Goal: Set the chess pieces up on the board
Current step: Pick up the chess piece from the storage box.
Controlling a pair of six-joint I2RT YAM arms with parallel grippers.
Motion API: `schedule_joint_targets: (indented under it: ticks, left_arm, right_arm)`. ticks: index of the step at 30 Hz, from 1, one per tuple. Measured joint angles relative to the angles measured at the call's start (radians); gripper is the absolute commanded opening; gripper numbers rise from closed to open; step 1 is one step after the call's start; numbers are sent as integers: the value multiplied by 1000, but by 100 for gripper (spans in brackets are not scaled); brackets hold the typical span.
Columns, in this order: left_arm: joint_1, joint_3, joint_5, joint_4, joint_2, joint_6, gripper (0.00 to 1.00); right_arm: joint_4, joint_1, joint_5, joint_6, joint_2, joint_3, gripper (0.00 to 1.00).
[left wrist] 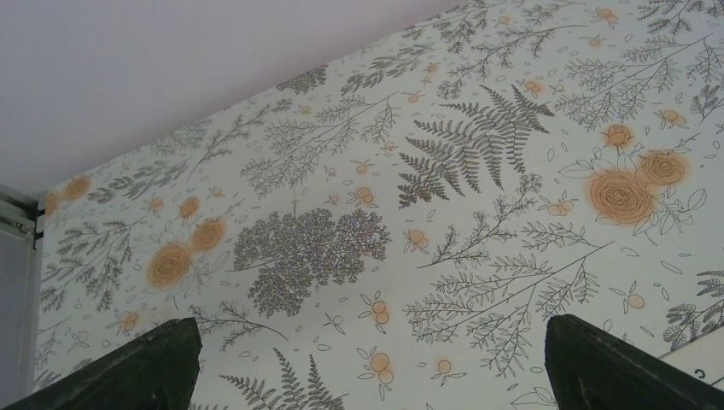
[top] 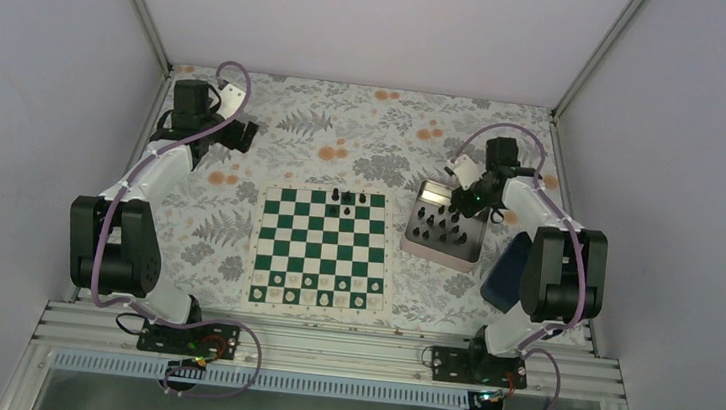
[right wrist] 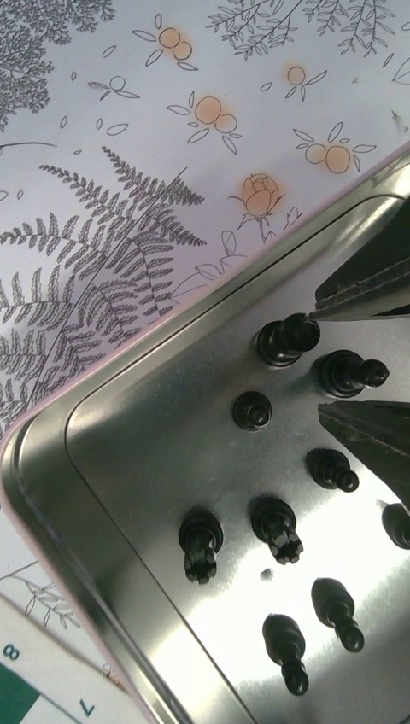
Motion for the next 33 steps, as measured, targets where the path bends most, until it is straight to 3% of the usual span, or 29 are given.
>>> schedule_joint_targets:
  ticks: [25, 33]
  left_arm:
    - [0, -5, 11, 0, 5, 3, 100]
    - [0, -5, 16, -1, 5, 8, 100]
  right_arm:
    - [51, -18, 18, -2, 101, 17, 27]
    - [60, -17, 16, -7, 101, 15, 10]
